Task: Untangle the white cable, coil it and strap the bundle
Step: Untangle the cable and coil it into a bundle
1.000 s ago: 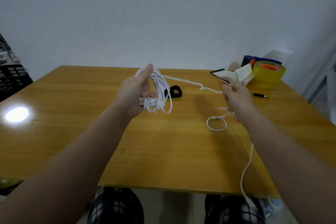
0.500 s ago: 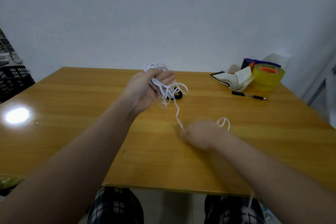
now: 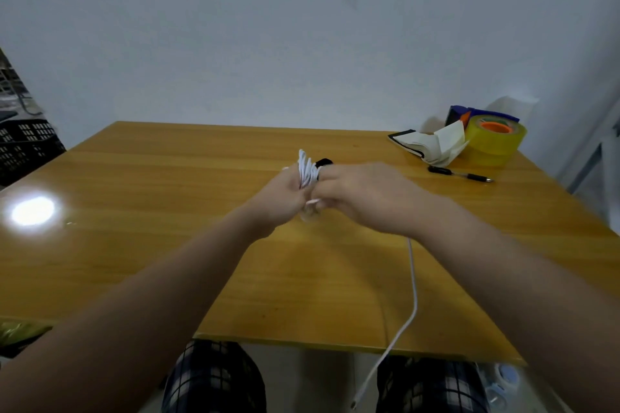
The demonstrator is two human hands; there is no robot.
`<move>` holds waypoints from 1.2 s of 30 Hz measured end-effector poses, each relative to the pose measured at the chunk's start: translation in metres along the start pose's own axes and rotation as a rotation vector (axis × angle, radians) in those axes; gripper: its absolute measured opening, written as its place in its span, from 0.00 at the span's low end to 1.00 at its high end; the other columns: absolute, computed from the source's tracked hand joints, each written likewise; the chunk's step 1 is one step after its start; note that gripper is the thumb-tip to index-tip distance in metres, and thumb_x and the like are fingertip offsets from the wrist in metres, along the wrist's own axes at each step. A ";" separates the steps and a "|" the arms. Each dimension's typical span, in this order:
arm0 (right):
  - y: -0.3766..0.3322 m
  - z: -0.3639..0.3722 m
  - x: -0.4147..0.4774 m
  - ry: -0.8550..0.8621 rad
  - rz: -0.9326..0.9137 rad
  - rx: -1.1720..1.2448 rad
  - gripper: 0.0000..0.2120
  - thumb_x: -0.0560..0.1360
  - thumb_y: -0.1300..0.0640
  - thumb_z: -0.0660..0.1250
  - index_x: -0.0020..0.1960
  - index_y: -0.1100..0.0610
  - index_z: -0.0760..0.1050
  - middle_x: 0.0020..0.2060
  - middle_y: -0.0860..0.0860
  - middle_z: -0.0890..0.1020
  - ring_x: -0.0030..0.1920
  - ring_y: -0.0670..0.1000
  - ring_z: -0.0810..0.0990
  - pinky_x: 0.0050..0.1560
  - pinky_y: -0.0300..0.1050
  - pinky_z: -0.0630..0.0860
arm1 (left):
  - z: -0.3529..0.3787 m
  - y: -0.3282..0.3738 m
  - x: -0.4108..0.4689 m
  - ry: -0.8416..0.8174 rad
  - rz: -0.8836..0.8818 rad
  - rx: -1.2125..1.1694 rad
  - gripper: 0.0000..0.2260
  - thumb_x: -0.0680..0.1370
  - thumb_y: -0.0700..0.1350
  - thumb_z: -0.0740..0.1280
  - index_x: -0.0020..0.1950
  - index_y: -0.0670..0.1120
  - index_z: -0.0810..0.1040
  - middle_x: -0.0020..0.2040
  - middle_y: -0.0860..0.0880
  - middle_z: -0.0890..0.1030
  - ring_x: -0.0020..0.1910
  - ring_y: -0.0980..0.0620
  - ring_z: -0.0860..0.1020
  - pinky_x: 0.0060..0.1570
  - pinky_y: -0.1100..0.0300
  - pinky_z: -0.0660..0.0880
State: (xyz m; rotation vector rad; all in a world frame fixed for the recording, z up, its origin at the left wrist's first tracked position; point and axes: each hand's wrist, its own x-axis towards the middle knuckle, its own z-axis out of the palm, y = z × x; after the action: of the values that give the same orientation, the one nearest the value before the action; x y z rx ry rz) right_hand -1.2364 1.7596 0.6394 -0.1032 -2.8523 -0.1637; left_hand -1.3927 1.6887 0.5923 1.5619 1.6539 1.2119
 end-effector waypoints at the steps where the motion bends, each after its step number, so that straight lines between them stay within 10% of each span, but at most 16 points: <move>1: 0.006 -0.002 -0.001 0.056 0.034 0.032 0.09 0.78 0.53 0.62 0.55 0.52 0.78 0.52 0.49 0.78 0.50 0.53 0.77 0.36 0.45 0.67 | 0.002 0.003 -0.004 -0.007 0.002 -0.009 0.10 0.81 0.43 0.60 0.42 0.42 0.75 0.38 0.47 0.78 0.39 0.54 0.77 0.42 0.60 0.74; 5: 0.028 -0.005 -0.005 0.176 0.209 0.108 0.15 0.74 0.44 0.65 0.47 0.56 0.79 0.43 0.52 0.77 0.43 0.53 0.76 0.39 0.49 0.72 | 0.004 0.022 -0.015 0.007 -0.082 -0.002 0.30 0.80 0.63 0.49 0.34 0.43 0.76 0.32 0.43 0.80 0.36 0.51 0.80 0.35 0.67 0.73; 10: 0.043 -0.004 -0.013 0.159 0.278 0.279 0.13 0.66 0.44 0.74 0.39 0.53 0.77 0.38 0.47 0.72 0.38 0.45 0.71 0.36 0.37 0.64 | 0.004 0.039 -0.012 -0.089 -0.138 0.083 0.18 0.71 0.53 0.73 0.32 0.45 0.69 0.26 0.49 0.71 0.23 0.55 0.68 0.26 0.64 0.65; 17: 0.050 -0.005 -0.023 0.127 0.373 0.714 0.11 0.69 0.57 0.74 0.44 0.47 0.74 0.44 0.54 0.72 0.39 0.49 0.76 0.25 0.47 0.78 | -0.006 0.034 -0.002 0.098 -0.125 0.064 0.19 0.74 0.55 0.70 0.31 0.43 0.73 0.21 0.53 0.69 0.20 0.57 0.64 0.23 0.66 0.61; 24: 0.069 -0.002 -0.037 0.521 0.610 0.839 0.06 0.77 0.60 0.65 0.42 0.53 0.77 0.32 0.51 0.80 0.22 0.46 0.69 0.21 0.37 0.66 | -0.043 -0.008 -0.003 0.405 -0.277 -0.144 0.25 0.63 0.67 0.70 0.28 0.49 0.64 0.22 0.52 0.62 0.21 0.52 0.59 0.28 0.61 0.58; 30: 0.071 0.023 -0.030 0.430 0.579 0.600 0.03 0.75 0.51 0.67 0.45 0.49 0.79 0.35 0.44 0.70 0.39 0.46 0.69 0.42 0.43 0.67 | -0.010 -0.004 -0.016 0.167 -0.289 -0.520 0.21 0.76 0.59 0.63 0.29 0.50 0.60 0.21 0.55 0.56 0.19 0.56 0.56 0.32 0.58 0.61; 36: 0.091 0.057 -0.043 0.593 0.944 0.508 0.13 0.79 0.52 0.59 0.38 0.54 0.76 0.32 0.50 0.75 0.32 0.46 0.70 0.32 0.44 0.63 | -0.002 0.021 -0.029 -0.075 -0.183 -0.892 0.26 0.73 0.62 0.61 0.20 0.50 0.60 0.14 0.55 0.57 0.15 0.57 0.59 0.34 0.61 0.74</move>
State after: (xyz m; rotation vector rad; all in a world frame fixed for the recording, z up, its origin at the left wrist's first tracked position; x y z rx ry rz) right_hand -1.2029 1.8540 0.5824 -1.0450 -1.9181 0.6040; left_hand -1.3801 1.6581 0.6064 0.8576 0.9419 1.4719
